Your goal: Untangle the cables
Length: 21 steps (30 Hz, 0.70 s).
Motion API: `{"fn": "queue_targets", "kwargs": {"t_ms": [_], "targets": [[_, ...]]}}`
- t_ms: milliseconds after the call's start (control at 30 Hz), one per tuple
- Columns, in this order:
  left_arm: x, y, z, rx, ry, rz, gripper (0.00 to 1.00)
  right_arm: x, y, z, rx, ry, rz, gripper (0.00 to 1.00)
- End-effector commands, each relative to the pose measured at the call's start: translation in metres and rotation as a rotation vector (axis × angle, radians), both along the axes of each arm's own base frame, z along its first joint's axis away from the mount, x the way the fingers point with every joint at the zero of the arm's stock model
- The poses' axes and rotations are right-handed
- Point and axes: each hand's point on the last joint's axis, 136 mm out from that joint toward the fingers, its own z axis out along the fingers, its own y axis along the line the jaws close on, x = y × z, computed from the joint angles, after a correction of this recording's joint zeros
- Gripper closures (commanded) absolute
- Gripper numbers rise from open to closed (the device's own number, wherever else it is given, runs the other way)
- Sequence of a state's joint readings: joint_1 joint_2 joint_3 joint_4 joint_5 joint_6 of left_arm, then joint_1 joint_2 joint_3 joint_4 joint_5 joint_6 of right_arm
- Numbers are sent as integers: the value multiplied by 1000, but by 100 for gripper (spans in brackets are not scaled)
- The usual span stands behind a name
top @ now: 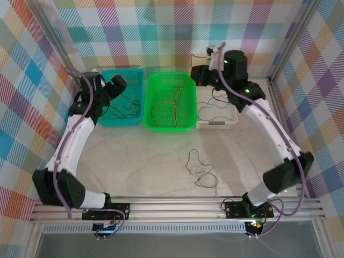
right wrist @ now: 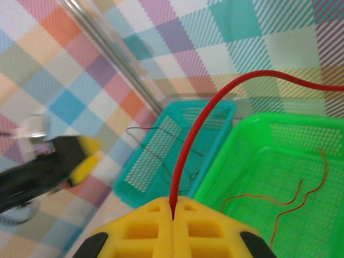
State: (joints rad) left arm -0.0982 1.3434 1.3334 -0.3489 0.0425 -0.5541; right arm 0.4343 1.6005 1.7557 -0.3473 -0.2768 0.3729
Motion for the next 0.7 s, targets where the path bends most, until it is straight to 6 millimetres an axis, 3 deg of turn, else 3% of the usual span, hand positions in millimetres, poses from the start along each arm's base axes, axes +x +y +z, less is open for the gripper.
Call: {"fn": "queue_targets", "kwargs": {"t_ms": [0, 133, 300, 500, 667], "targets": [[-35, -4, -7, -28, 36, 0, 2, 29, 14, -8, -126, -77, -39, 100], [-69, -6, -7, -22, 22, -21, 0, 62, 37, -46, -232, -47, -61, 100], [-96, 5, -15, 61, -9, 12, 0, 86, 52, -104, -278, 51, -79, 100], [-104, 7, -17, 47, -71, 36, 0, 83, 82, -190, -320, 218, -23, 100], [-105, 9, -15, 56, -72, 43, 0, 74, 88, -255, -339, 382, -22, 100]]}}
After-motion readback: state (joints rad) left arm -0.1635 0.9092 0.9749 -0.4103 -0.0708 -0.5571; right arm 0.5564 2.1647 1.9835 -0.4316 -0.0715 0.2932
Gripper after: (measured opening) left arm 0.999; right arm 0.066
